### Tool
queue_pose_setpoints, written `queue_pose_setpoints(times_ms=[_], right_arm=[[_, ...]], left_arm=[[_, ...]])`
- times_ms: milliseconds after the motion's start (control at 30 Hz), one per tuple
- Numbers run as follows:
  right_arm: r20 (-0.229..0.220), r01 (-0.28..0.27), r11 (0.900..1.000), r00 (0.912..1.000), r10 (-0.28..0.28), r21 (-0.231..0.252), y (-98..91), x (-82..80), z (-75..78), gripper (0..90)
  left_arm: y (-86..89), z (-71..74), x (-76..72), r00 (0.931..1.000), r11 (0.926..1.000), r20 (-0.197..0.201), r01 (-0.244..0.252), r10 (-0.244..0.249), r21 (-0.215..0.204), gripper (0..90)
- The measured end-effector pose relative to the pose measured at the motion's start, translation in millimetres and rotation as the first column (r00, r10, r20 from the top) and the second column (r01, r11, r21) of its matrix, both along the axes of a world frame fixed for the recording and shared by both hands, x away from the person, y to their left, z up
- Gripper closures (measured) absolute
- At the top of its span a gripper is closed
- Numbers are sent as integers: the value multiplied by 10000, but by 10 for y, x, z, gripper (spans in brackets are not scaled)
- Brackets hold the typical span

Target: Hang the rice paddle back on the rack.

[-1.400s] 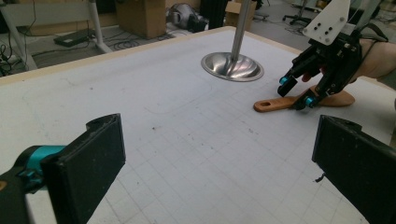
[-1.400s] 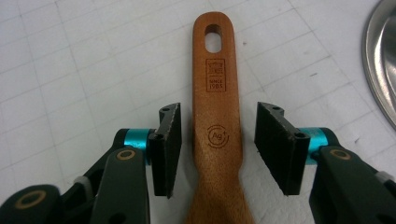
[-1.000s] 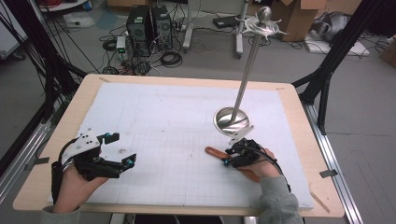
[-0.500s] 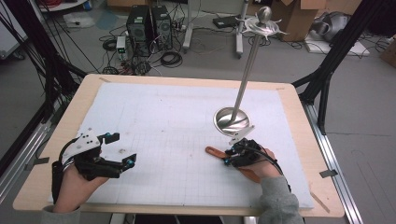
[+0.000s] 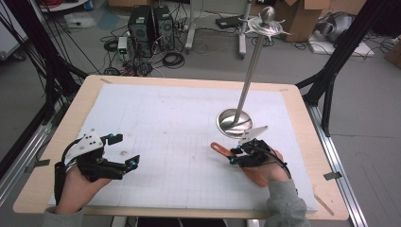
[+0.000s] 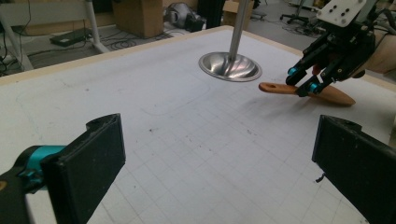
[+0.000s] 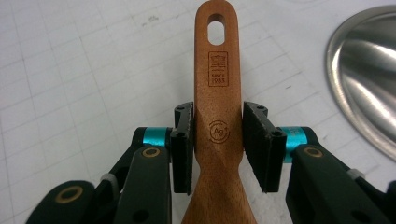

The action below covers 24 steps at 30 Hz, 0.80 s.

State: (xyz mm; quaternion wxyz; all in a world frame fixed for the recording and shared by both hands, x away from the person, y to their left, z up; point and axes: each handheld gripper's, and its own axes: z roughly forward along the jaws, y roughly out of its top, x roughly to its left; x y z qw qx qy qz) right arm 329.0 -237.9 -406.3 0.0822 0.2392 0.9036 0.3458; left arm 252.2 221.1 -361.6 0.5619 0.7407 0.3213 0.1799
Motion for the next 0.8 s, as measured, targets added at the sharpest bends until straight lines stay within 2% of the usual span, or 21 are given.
queue_pose_setpoints(times_ms=[500, 800], right_arm=[[681, 198, 9949, 9973, -267, 994, -171, -117, 253, 649], [1225, 279, 9948, 9917, -398, 977, -192, -198, 397, 648]], left_arm=[[-11, 4, 19, 10000, 10000, -21, 94, -94, -5, 30], [-4, 7, 15, 10000, 10000, -25, 54, -54, -69, 30]])
